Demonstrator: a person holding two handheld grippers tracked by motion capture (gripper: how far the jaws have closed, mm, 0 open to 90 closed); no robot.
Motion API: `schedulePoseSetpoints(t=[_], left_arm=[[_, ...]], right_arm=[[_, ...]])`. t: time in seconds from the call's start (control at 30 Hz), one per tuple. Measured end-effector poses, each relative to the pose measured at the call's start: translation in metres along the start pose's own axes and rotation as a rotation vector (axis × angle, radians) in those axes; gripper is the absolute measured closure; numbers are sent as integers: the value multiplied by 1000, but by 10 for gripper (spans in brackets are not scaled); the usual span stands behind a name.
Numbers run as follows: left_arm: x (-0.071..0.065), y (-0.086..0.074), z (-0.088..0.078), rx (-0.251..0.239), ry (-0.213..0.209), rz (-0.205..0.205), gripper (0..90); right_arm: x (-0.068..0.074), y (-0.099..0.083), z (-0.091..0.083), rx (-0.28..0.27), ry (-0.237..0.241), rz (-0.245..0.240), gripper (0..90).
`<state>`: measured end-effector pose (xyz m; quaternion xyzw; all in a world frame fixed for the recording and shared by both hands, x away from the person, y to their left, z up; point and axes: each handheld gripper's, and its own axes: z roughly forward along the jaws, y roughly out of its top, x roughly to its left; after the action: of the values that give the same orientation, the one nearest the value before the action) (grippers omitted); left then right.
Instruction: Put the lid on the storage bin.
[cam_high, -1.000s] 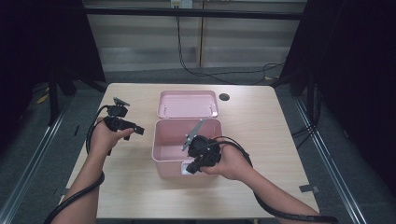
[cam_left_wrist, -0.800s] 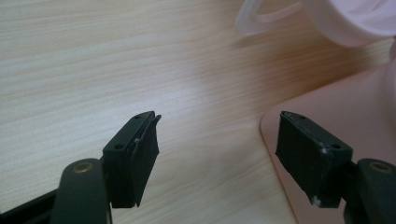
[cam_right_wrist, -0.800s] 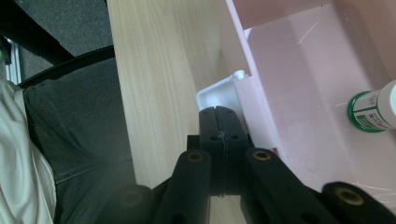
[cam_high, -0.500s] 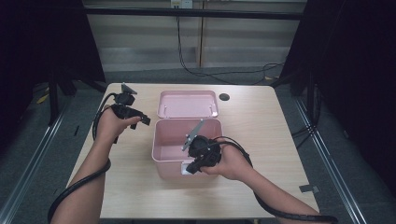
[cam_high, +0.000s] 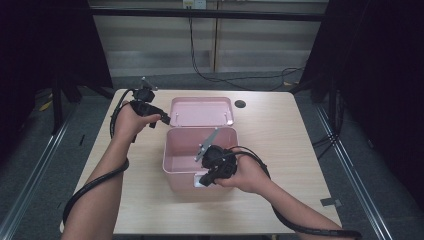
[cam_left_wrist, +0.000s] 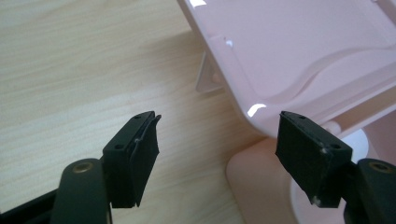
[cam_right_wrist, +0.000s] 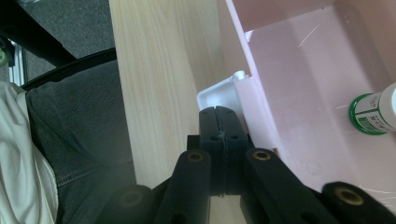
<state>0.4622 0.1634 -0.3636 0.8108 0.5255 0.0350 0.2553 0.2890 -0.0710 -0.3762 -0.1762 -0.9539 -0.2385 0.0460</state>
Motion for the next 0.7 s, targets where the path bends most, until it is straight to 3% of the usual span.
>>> schedulePoseSetpoints(t=[0.47, 0.7], left_arm=[[-10, 24, 19, 5, 26, 1, 333], [-13, 35, 27, -12, 27, -4, 361]], right_arm=[[-1, -1, 0, -10, 10, 1, 900], [-3, -4, 1, -41, 17, -13, 900]])
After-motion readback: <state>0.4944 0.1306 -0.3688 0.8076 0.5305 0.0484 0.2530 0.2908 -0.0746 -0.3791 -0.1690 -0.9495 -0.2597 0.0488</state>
